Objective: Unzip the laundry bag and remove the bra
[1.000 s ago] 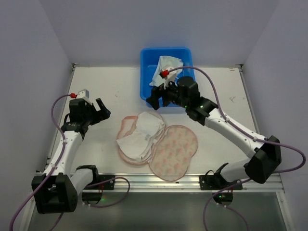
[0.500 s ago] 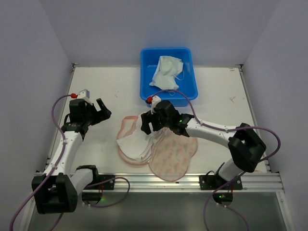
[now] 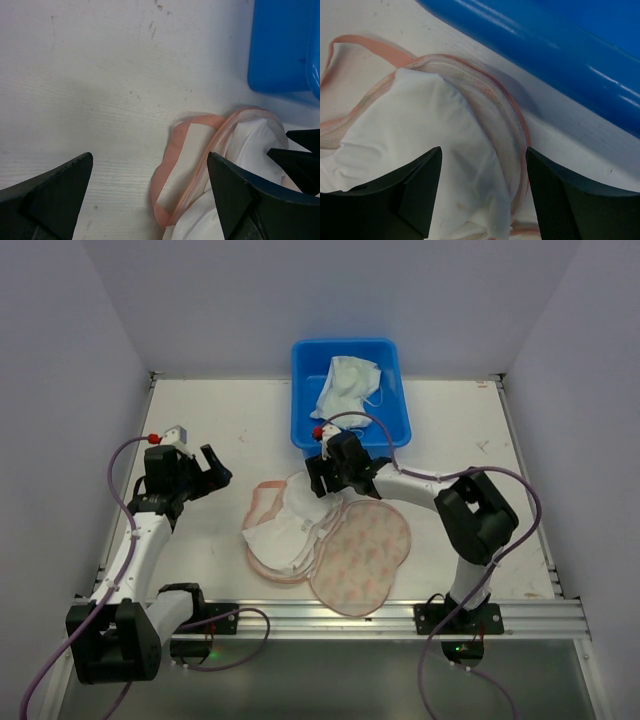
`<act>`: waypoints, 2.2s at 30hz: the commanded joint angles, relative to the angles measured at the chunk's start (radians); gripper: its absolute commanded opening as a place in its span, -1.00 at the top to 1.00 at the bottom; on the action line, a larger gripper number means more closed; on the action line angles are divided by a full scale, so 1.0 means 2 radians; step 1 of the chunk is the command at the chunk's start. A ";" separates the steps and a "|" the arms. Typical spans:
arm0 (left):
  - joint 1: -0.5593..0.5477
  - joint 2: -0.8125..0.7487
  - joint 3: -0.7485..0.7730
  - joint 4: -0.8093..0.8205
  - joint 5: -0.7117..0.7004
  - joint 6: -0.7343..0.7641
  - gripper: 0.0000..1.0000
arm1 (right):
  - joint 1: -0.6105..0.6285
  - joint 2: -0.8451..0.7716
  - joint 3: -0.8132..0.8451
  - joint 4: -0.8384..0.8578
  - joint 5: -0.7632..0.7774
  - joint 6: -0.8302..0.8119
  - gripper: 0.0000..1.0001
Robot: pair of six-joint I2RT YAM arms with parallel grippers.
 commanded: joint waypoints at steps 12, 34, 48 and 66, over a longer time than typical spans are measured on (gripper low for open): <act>0.005 0.003 -0.002 0.020 0.015 0.011 -1.00 | 0.041 -0.015 -0.004 -0.034 -0.043 0.000 -0.36; 0.005 0.003 -0.003 0.020 0.017 0.012 -1.00 | 0.046 -0.001 0.043 -0.062 -0.090 -0.049 -0.08; 0.005 0.004 -0.003 0.020 0.021 0.013 -1.00 | 0.049 0.021 0.016 -0.060 -0.066 -0.051 -0.37; 0.005 0.005 -0.003 0.020 0.023 0.013 -1.00 | 0.055 0.029 0.048 -0.059 -0.044 -0.082 -0.48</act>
